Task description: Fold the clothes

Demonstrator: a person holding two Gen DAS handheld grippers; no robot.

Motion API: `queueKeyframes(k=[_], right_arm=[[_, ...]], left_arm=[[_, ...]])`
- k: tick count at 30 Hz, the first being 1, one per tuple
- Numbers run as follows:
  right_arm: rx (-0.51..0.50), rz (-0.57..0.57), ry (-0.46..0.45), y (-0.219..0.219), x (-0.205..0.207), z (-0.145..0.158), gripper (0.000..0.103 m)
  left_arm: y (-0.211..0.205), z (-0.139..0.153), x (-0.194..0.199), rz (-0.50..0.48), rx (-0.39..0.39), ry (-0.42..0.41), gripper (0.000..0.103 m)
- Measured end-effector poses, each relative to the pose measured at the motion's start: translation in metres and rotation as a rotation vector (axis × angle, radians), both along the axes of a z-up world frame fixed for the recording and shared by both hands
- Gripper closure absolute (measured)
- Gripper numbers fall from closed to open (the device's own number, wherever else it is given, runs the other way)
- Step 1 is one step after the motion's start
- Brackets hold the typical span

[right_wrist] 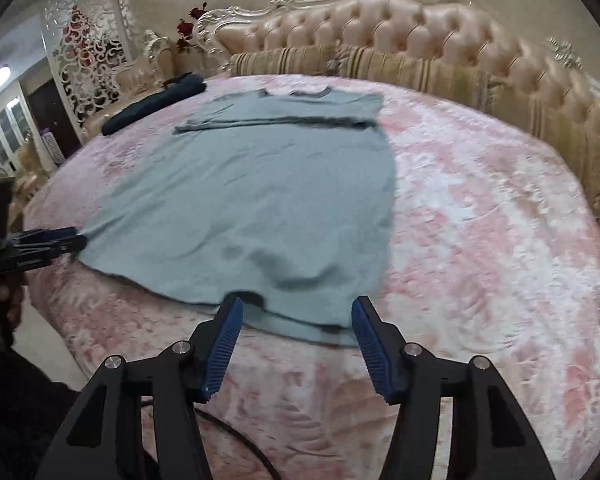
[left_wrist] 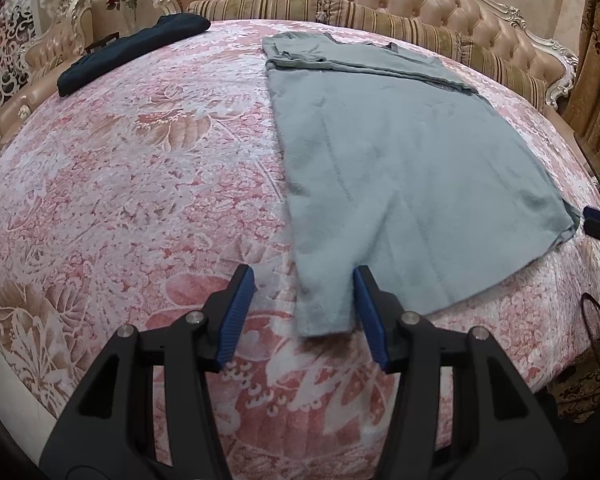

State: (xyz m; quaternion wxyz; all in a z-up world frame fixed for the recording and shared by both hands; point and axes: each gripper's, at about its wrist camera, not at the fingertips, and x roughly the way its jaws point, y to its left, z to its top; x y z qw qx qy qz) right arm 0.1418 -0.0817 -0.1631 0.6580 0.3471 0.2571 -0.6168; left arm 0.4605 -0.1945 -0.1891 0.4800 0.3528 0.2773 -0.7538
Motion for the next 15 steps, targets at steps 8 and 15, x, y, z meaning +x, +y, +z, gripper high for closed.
queueKeyframes(k=[8,15], right_arm=[[0.031,-0.087,-0.026,-0.005,-0.014,-0.011,0.058],[0.047,-0.089,-0.026,-0.012,-0.016,-0.02,0.058]], left_arm=[[0.0,0.0,0.003,-0.001,0.002,0.006,0.048],[0.0,0.0,0.002,0.002,-0.001,0.006,0.047]])
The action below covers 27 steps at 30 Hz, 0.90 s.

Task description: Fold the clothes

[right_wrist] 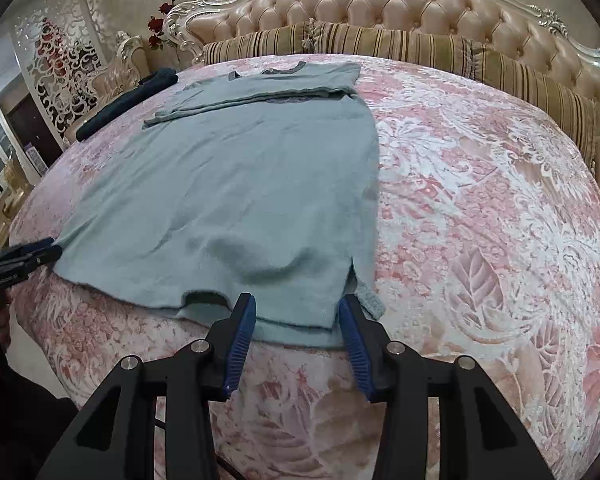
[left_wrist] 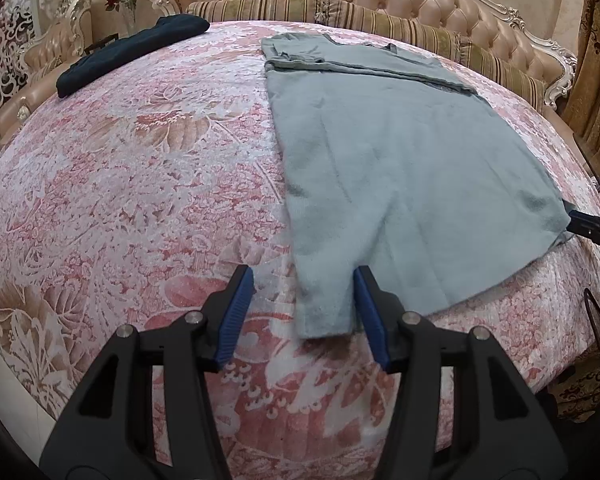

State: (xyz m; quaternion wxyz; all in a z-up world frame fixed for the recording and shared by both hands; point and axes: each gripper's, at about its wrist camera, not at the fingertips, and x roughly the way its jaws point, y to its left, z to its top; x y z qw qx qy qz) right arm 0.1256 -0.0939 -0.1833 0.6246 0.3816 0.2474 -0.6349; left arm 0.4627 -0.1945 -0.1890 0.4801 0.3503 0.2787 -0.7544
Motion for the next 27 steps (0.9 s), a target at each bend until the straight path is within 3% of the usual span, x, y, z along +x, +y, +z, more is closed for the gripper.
queueKeyframes(k=[1,4,6,14,20,27], right_arm=[[0.0,-0.003,-0.005,-0.001,-0.001,0.0,0.062],[0.008,0.0,0.007,-0.005,0.001,-0.001,0.095],[0.009,-0.004,0.016,-0.004,0.002,-0.002,0.098],[-0.045,-0.025,0.082,0.01,-0.006,0.025,0.099],[0.018,-0.02,0.083,0.009,-0.01,0.001,0.099],[0.034,-0.021,0.136,0.025,-0.011,0.008,0.095]], left_arm=[[0.0,0.0,0.0,0.0,0.0,-0.001,0.047],[0.001,0.001,-0.001,0.002,-0.002,-0.004,0.047],[0.001,0.001,0.0,0.002,-0.002,-0.004,0.047],[0.002,0.003,0.005,0.006,-0.008,-0.005,0.047],[0.009,0.003,0.015,0.003,0.002,-0.006,0.047],[0.016,0.006,0.017,-0.005,0.021,0.051,0.047]])
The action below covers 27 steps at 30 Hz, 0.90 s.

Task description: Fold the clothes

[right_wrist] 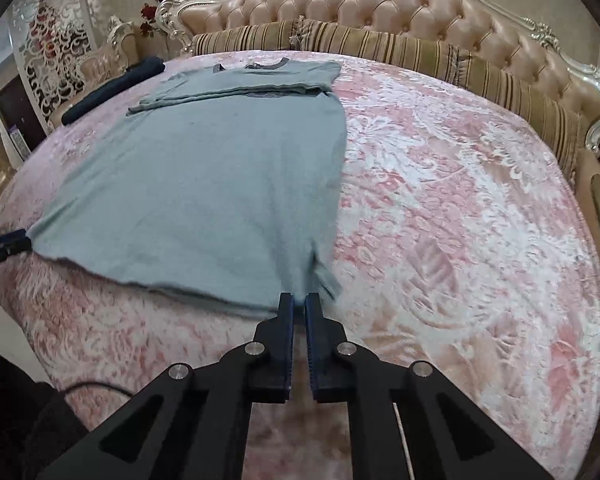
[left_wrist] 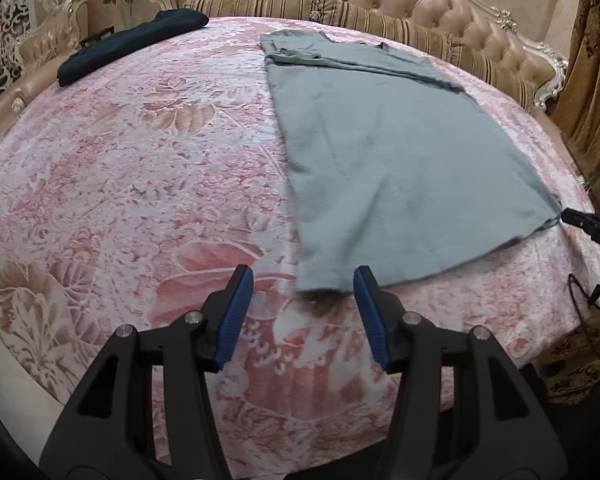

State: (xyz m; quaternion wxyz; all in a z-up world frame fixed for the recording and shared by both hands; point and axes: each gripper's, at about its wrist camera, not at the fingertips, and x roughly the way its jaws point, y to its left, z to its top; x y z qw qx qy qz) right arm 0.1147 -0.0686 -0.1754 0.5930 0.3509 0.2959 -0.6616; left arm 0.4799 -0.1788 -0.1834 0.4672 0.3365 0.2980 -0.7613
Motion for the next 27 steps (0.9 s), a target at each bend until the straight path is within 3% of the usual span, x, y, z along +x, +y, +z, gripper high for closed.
queueKeyframes(k=[1,3,4,5,9,13,27], right_arm=[[-0.006,-0.014,0.008,0.004,-0.003,0.003,0.09],[-0.028,-0.04,-0.009,0.007,-0.012,0.006,0.068],[-0.04,-0.054,-0.029,0.007,-0.016,0.008,0.048],[-0.056,-0.067,-0.055,0.007,-0.02,0.009,0.037],[-0.083,-0.069,-0.083,0.002,-0.021,0.013,0.031],[-0.053,-0.052,-0.064,-0.01,-0.013,0.005,0.028],[-0.036,0.007,-0.119,-0.035,0.002,-0.009,0.031]], left_arm=[[-0.001,0.001,0.0,0.003,0.004,0.017,0.048],[-0.005,0.002,0.001,0.006,0.019,0.057,0.058],[-0.006,0.002,0.001,0.001,0.03,0.072,0.061],[-0.007,0.001,0.001,-0.005,0.042,0.092,0.061],[-0.008,-0.001,-0.002,-0.01,0.055,0.11,0.064],[-0.006,-0.002,-0.01,-0.039,0.046,0.077,0.09],[-0.007,-0.004,-0.011,-0.029,0.056,0.101,0.089]])
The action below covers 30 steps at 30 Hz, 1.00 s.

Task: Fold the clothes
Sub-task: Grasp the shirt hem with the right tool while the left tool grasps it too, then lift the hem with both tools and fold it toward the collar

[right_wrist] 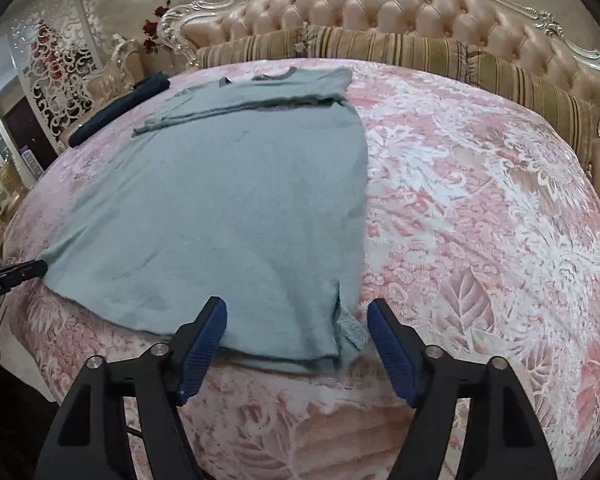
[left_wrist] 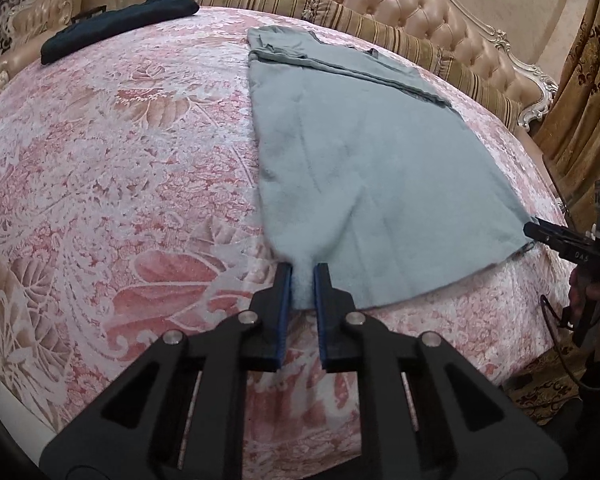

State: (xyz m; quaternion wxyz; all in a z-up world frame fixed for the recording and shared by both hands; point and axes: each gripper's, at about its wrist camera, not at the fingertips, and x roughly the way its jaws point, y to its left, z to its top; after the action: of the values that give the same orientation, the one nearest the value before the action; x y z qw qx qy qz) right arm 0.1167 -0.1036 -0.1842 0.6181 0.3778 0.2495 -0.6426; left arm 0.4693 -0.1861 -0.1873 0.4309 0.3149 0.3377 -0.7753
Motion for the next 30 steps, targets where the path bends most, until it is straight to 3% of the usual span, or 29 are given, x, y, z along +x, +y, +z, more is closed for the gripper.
queueKeyframes(k=[1,2,8,9,13,20,24,30], right_arm=[[0.001,0.001,-0.004,0.0,0.0,-0.001,0.037],[0.0,0.001,-0.003,0.0,0.0,-0.001,0.053],[-0.013,-0.009,-0.013,0.002,-0.009,-0.002,0.093],[-0.014,-0.01,-0.023,0.003,-0.011,-0.002,0.093],[-0.036,-0.003,-0.038,0.004,-0.014,0.007,0.095],[-0.119,0.024,-0.063,-0.014,-0.023,0.049,0.095],[-0.144,0.057,-0.103,-0.046,-0.035,0.072,0.095],[-0.093,0.068,-0.118,-0.142,-0.058,0.08,0.095]], left_arm=[[0.0,0.0,0.0,-0.001,-0.001,-0.002,0.089],[0.0,0.0,0.0,-0.002,-0.001,-0.003,0.089],[-0.003,0.0,0.0,-0.006,0.004,0.008,0.09],[-0.003,0.0,0.0,-0.012,0.006,0.01,0.094],[-0.002,0.012,-0.003,-0.043,-0.023,0.01,0.095],[-0.032,0.061,-0.002,-0.064,-0.1,0.08,0.095],[-0.082,0.084,-0.013,-0.081,-0.114,0.09,0.095],[-0.186,0.084,-0.042,-0.104,-0.031,0.069,0.095]])
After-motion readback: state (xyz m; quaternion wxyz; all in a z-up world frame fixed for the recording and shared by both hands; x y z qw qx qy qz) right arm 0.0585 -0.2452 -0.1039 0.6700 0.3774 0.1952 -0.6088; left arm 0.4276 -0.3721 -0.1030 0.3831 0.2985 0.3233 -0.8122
